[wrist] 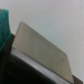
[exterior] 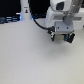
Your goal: Open the kcup holder, insert the kcup into the holder, and close the kcup holder
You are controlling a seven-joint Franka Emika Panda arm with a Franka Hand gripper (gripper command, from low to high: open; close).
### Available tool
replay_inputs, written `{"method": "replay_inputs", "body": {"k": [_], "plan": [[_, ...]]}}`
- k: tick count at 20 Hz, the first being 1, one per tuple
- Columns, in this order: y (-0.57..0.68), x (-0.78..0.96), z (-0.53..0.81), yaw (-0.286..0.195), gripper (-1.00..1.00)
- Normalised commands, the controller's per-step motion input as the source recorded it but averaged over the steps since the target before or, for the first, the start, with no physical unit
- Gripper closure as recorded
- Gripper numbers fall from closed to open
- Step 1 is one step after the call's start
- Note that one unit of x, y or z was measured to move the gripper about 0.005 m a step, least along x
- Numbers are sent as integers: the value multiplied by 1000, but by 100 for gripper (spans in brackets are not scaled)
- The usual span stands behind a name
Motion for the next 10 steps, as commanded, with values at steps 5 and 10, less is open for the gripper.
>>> {"method": "replay_inputs", "body": {"k": [5, 10], "plan": [[539, -534, 88, 90, -100], [474, -714, 18, 63, -100]]}}
